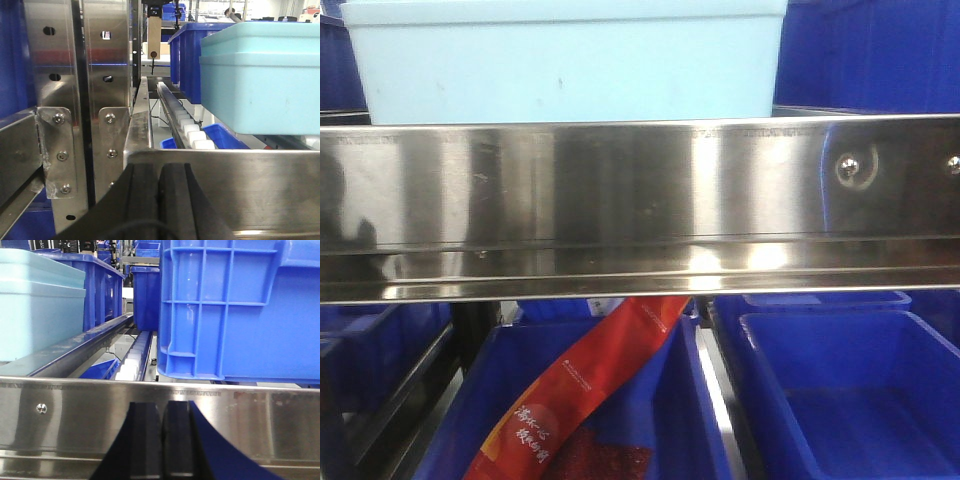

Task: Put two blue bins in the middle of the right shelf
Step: 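Open both grippers and pull them back from the teal bin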

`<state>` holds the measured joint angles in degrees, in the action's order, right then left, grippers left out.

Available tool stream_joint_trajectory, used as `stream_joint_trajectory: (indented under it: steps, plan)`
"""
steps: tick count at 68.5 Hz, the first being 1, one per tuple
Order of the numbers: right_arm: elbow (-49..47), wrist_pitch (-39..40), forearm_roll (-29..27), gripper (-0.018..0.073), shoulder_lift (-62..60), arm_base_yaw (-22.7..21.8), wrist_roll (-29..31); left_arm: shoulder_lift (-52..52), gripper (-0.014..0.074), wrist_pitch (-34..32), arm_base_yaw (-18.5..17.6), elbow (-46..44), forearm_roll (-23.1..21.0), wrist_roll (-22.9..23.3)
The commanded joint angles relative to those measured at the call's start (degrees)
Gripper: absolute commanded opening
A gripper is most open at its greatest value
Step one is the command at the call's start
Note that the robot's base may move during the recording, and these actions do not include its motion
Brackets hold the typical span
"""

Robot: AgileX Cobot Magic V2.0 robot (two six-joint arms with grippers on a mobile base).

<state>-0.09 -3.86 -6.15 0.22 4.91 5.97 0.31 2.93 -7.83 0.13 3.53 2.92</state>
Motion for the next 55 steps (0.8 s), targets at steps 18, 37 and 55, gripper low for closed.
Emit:
stream_joint_trajectory:
  steps: [18,37,55]
  plan:
    - [0.09,0.86,-0.43,-0.0162,-0.22,-2.08,0.2,-0.31,-0.0111,-1.05,0.11,-0.13,-0.38,0.26]
    - [0.09,0.86,-0.55,-0.0162,-0.22,-2.2,0.2,-0.31,-0.0111,-1.05,0.11,-0.13,-0.38,0.26]
    - [0.09,0.86,-0.55,-0.0162,-0.22,-2.2,0.2,-0.31,-0.0111,-1.05,0.11,-0.13,-0.38,0.26]
